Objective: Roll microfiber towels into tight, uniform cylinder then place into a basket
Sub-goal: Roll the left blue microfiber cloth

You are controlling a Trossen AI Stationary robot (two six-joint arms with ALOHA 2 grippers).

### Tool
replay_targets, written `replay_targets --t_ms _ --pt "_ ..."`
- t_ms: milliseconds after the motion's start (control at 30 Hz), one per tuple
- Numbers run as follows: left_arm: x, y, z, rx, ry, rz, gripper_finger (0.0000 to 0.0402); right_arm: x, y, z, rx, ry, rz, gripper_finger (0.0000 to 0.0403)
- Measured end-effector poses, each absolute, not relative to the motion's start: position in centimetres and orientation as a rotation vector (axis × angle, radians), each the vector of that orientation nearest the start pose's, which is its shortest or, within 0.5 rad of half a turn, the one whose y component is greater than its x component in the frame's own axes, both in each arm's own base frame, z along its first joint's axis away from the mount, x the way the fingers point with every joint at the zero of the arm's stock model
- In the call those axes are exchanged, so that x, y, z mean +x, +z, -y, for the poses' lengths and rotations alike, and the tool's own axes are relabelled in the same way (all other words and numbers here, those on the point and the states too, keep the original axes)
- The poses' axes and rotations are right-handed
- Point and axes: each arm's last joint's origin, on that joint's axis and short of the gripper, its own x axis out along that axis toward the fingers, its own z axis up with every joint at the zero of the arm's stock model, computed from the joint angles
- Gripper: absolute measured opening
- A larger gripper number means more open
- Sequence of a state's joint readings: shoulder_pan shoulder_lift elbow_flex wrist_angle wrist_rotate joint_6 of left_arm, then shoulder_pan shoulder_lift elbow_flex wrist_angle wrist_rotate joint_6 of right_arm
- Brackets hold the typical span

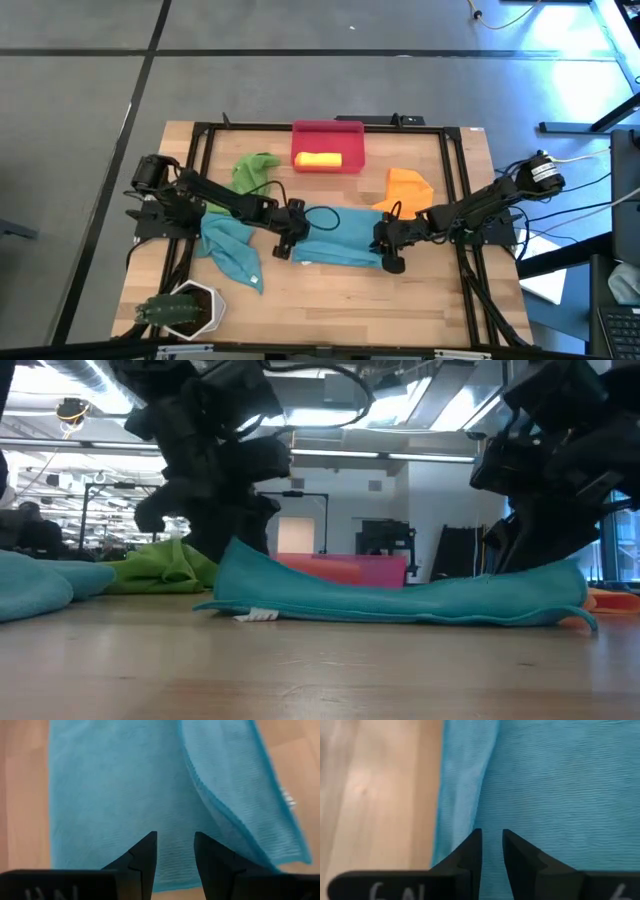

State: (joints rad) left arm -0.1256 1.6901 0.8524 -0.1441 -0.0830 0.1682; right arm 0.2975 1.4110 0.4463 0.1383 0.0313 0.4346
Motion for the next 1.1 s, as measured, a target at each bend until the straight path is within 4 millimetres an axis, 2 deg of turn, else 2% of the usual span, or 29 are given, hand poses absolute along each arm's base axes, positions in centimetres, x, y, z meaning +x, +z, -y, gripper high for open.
replay_targets --t_ms 367,600,733,900,1100 --pt "30.7 14.7 6.1 0.298 -0.195 -0.953 0.0120 21.8 12.9 -8.9 0.295 0.146 -0.854 0.0077" --pt "30.9 14.7 5.7 0.307 -0.148 -0.942 0.0120 21.7 12.9 -9.1 0.287 0.138 -0.850 0.0077" --pt "31.5 15.1 5.3 0.253 -0.139 -0.879 0.0120 22.1 12.8 -7.8 0.266 0.030 -0.827 0.0077" --pt "32.4 15.9 5.7 0.154 -0.194 -0.748 0.0120 22.8 12.8 -5.2 0.261 -0.074 -0.811 0.0077" --pt "31.9 15.6 6.8 0.086 -0.195 -0.797 0.0120 23.3 12.8 -2.1 0.258 -0.157 -0.814 0.0066"
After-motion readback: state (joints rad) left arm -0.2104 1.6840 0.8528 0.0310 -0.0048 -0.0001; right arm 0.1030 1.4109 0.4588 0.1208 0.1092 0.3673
